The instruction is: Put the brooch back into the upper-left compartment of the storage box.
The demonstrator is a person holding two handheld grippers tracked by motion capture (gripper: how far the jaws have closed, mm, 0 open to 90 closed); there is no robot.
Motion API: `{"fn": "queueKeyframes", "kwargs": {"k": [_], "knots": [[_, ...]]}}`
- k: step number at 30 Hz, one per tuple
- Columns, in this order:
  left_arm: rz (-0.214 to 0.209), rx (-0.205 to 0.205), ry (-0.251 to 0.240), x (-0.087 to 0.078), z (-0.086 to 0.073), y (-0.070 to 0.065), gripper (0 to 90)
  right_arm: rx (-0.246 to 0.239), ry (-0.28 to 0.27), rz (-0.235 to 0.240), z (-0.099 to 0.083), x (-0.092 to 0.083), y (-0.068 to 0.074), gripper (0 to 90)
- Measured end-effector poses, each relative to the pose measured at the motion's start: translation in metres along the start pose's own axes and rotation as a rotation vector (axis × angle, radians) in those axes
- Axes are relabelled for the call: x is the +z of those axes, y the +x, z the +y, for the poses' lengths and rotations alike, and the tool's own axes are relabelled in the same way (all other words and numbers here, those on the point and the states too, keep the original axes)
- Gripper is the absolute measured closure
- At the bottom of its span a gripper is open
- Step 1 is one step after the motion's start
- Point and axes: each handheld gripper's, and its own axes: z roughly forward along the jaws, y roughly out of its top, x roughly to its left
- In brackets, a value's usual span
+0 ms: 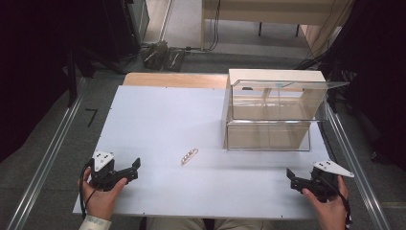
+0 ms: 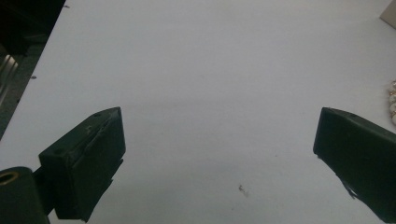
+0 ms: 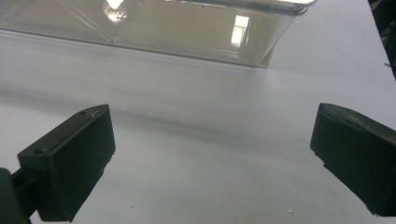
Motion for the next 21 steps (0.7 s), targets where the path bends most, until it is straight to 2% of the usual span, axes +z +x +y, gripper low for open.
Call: {"fn": "queueKeyframes", "kwargs": {"k": [5, 8, 10, 14, 21], "knots": [[-0.014, 0.012, -0.006, 0.001, -0.001, -0.005, 2.6, 0.0, -0.009, 0.003, 0.001, -0.001, 0.001, 0.0], [-0.024, 0.012, -0.013, 0.004, 0.0, -0.011, 5.9, 0.002, -0.008, -0.002, 0.001, -0.001, 0.001, 0.0], [-0.047, 0.017, -0.016, 0.011, 0.002, -0.019, 5.9, 0.008, -0.002, -0.005, 0.001, 0.0, 0.0, 0.0], [-0.066, 0.047, -0.005, 0.018, 0.004, -0.029, 5.9, 0.009, -0.004, -0.011, 0.0, -0.001, 0.001, 0.6], [-0.076, 0.04, -0.004, 0.02, 0.005, -0.031, 5.9, 0.003, -0.005, -0.005, 0.0, -0.001, 0.001, 0.6]]}}
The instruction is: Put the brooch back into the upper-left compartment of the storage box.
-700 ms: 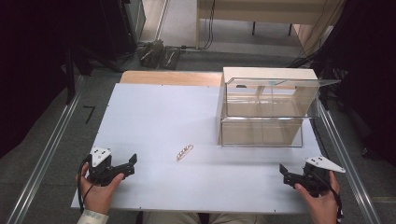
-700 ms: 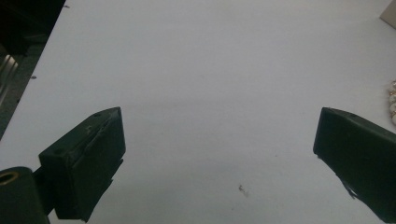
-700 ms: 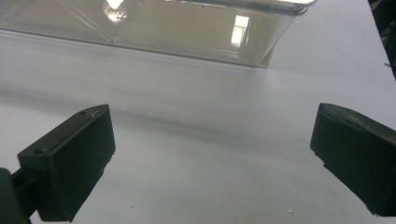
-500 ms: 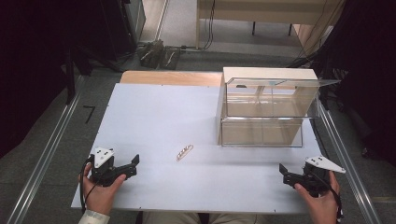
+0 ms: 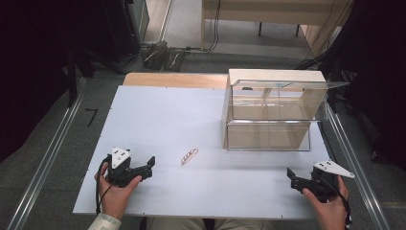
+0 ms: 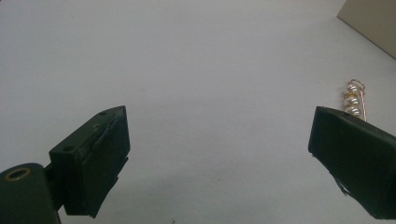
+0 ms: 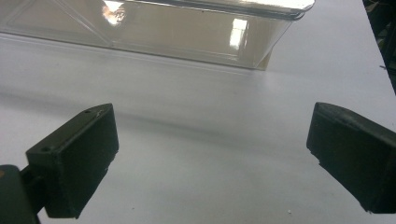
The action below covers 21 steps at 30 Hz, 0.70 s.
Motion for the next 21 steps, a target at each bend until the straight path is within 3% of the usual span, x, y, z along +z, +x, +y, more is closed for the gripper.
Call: {"fn": "queueKeyframes", "kwargs": {"k": [6, 21], "knots": [[-0.004, -0.003, -0.002, 0.002, 0.001, -0.002, 5.8, -0.003, -0.002, 0.004, 0.0, 0.0, 0.001, 0.6], [-0.056, 0.034, 0.008, 0.018, 0.006, -0.027, 5.8, 0.004, -0.002, 0.004, 0.0, 0.0, 0.001, 0.6]]}}
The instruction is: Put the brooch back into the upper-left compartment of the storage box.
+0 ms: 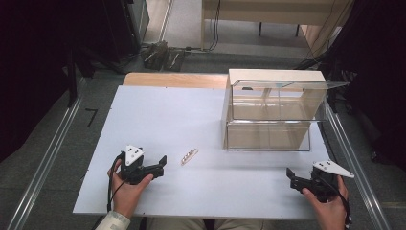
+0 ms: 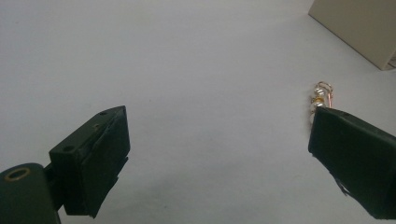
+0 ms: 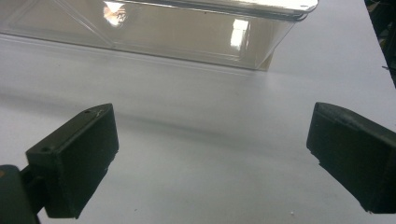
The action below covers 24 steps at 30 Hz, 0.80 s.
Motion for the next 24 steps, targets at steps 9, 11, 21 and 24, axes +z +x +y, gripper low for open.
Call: {"fn": "queueKeyframes", "kwargs": {"k": [9, 11, 21, 24], "knots": [[-0.025, 0.014, 0.0, 0.006, 0.003, -0.009, 5.8, -0.007, 0.013, -0.003, 0.0, 0.002, 0.001, 0.6], [-0.026, 0.014, -0.004, 0.007, 0.003, -0.01, 5.9, -0.006, 0.021, -0.001, 0.0, 0.003, 0.002, 0.6], [-0.05, 0.025, 0.0, 0.014, 0.006, -0.021, 5.9, -0.007, 0.019, 0.005, 0.0, 0.003, 0.003, 0.6], [-0.058, 0.031, 0.007, 0.015, 0.006, -0.022, 5.9, -0.007, 0.017, 0.005, 0.0, 0.002, 0.003, 0.6]]}}
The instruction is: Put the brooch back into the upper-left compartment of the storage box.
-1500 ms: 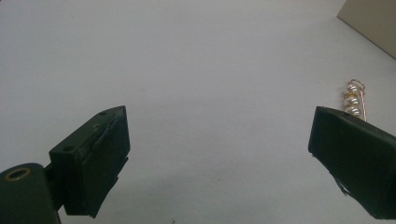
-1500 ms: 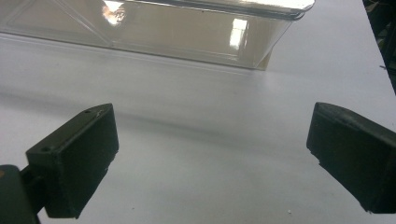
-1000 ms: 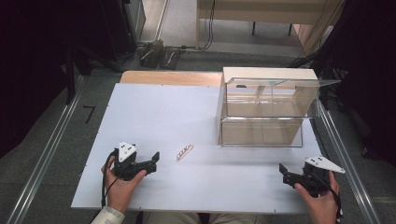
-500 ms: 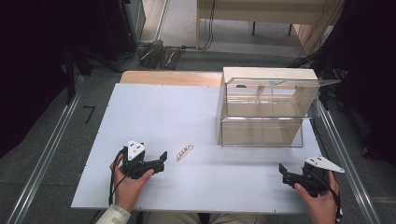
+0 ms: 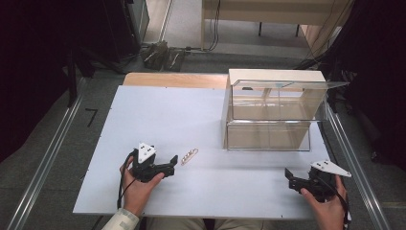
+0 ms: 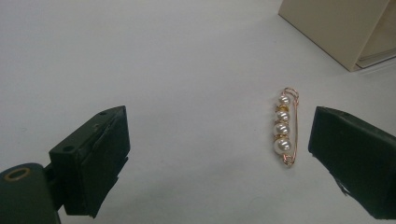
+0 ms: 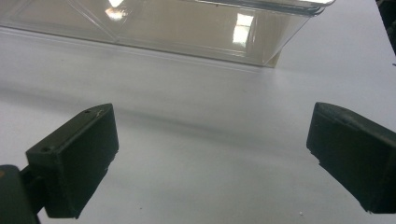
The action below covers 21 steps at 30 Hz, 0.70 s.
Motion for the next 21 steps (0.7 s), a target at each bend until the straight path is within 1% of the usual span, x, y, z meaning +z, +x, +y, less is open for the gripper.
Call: {"fn": "queueKeyframes", "kwargs": {"k": [11, 21], "knots": [[-0.02, 0.01, 0.006, 0.007, 0.001, -0.009, 5.9, 0.003, -0.004, 0.001, 0.0, -0.001, 0.0, 0.6], [-0.034, 0.018, 0.014, 0.012, 0.001, -0.014, 5.9, 0.002, -0.004, 0.001, 0.0, 0.0, -0.001, 0.8]]}}
